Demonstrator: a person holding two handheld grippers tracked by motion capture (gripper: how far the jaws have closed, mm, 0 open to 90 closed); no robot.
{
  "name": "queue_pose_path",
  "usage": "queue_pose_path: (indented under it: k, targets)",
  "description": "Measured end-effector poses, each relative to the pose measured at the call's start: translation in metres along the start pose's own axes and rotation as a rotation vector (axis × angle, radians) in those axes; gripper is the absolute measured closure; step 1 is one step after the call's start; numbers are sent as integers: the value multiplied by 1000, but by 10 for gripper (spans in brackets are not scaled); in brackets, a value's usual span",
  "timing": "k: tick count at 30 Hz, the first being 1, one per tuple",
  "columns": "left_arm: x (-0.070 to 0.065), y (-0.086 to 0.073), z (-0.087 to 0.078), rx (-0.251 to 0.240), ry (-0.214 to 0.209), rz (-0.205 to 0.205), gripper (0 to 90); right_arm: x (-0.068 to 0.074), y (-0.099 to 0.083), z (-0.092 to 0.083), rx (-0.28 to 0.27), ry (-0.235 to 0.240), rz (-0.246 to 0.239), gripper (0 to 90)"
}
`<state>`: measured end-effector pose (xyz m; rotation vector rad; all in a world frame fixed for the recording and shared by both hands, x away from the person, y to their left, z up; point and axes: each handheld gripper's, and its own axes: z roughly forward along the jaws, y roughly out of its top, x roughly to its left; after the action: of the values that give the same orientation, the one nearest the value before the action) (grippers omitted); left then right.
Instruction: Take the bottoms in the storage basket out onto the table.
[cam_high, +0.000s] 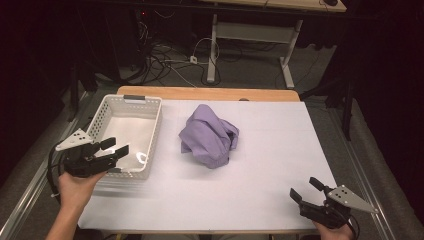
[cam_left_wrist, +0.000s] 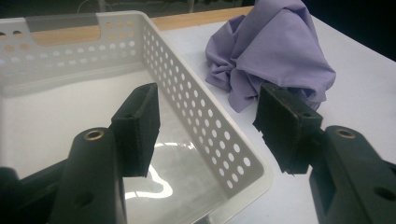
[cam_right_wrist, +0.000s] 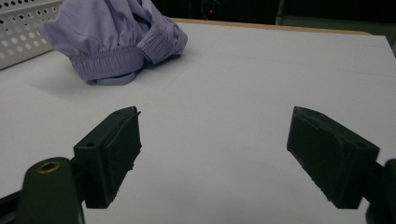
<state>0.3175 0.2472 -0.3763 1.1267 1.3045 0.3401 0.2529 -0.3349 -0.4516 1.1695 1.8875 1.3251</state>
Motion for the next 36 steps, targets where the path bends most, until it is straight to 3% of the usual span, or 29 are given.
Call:
queue_pose_path:
  k: [4, 14, 36]
  targets:
    - [3, -1, -3, -5, 6, -5, 392, 0, 0, 0, 0, 0, -1, 182]
    - [5, -5, -7, -12, 30, 29, 391, 0, 0, 0, -1, 0, -2, 182]
    - [19, -10, -19, -42, 55, 1, 391, 0, 0, 0, 0, 0, -4, 182]
